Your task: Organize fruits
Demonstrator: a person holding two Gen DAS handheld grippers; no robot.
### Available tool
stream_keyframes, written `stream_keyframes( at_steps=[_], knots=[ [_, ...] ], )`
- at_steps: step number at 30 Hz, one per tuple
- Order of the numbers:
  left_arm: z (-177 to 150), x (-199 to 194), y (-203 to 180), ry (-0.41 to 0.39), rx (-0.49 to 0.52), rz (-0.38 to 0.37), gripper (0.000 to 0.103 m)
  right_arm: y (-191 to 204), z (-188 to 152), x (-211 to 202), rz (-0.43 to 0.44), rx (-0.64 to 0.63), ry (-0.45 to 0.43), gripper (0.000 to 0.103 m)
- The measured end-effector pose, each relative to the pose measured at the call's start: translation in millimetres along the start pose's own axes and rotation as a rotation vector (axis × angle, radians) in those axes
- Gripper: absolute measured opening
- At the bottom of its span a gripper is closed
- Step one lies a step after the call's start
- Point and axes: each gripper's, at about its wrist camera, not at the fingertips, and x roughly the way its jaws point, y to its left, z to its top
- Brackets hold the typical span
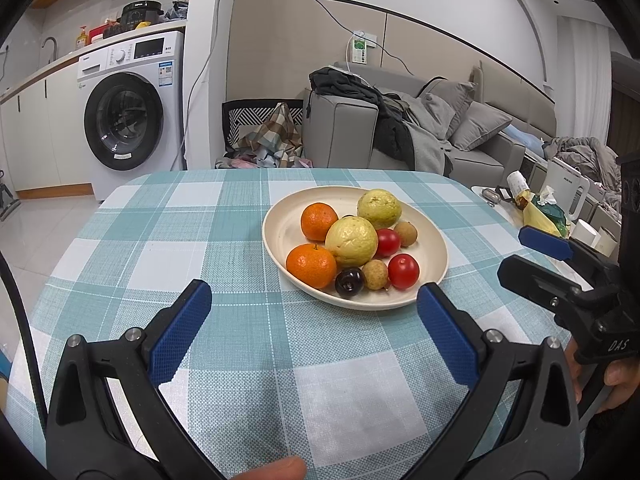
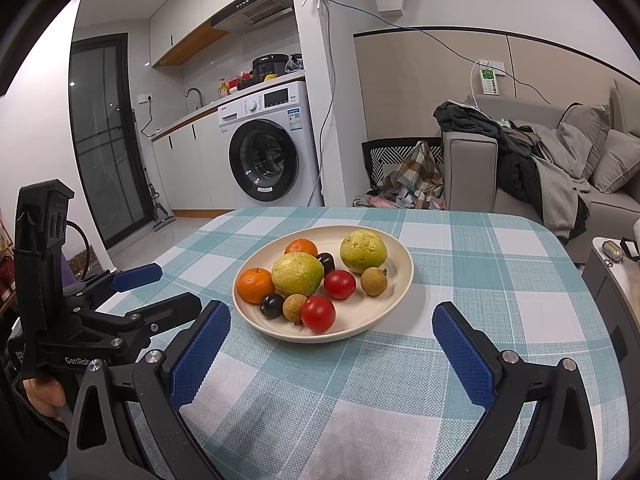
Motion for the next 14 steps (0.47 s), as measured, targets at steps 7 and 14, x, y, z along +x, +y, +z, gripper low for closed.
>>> stream_keyframes(
  at_steps=[7, 14],
  knots=[
    [0.1, 0.3, 0.4, -0.007, 0.005, -0.007, 0.102, 0.0, 0.1, 0.2, 0.000, 0.000, 0.001, 0.103],
    [-0.5, 2.3, -1.6, 0.011, 0.016, -0.015, 0.102, 0.1, 0.3, 0.1, -0.001, -0.001, 0.001, 0.103]
  ],
)
